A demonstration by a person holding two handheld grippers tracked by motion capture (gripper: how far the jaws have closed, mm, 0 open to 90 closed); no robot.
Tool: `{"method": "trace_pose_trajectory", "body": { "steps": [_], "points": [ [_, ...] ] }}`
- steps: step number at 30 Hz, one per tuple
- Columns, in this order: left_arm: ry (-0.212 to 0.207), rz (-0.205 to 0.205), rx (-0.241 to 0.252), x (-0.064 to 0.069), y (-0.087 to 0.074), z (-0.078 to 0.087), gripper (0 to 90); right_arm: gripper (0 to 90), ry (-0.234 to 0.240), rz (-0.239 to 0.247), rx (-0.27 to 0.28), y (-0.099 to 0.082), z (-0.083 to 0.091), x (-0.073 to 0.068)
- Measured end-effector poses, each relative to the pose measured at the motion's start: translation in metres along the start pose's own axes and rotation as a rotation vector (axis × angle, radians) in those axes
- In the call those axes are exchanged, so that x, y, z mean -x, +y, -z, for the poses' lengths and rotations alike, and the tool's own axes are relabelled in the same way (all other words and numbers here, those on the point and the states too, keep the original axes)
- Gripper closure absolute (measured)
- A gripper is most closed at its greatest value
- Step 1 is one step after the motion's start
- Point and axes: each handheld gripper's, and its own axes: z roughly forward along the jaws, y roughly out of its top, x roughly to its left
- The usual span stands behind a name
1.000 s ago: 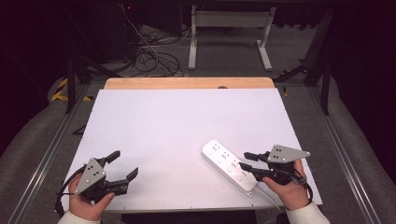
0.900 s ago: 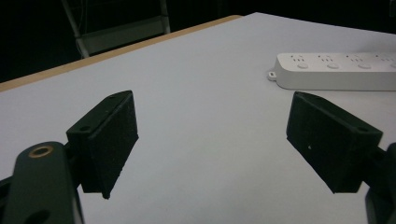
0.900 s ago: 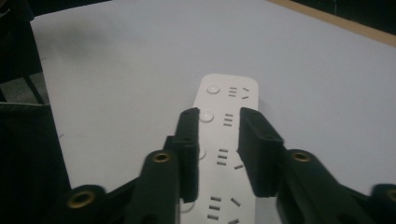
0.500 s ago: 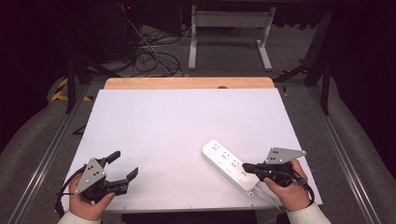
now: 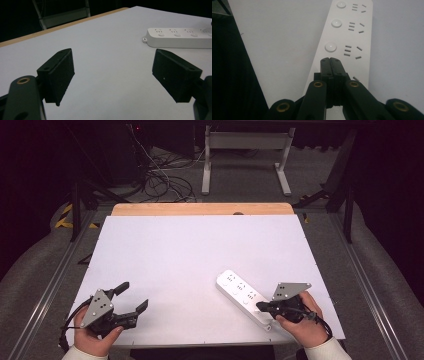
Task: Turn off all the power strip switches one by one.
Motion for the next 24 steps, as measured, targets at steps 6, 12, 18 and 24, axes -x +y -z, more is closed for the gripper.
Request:
{"method": "trace_pose_trajectory", "body": {
  "steps": [6, 12, 18, 24],
  "points": [
    [0.0, 0.0, -0.001, 0.0, 0.0, 0.0, 18.3, 90.0, 0.006, 0.008, -0.015, 0.0, -0.004, -0.002],
    [-0.005, 0.004, -0.002, 0.0, 0.0, 0.0, 18.1, 90.0, 0.012, 0.017, -0.027, 0.0, -0.008, -0.003],
    [-0.003, 0.003, -0.002, 0.0, 0.0, 0.0, 18.1, 90.0, 0.016, 0.023, -0.033, 0.0, -0.01, -0.005],
    [-0.001, 0.009, 0.002, 0.0, 0.0, 0.002, 18.1, 90.0, 0.015, 0.012, -0.038, -0.001, -0.012, -0.005]
  ]
}}
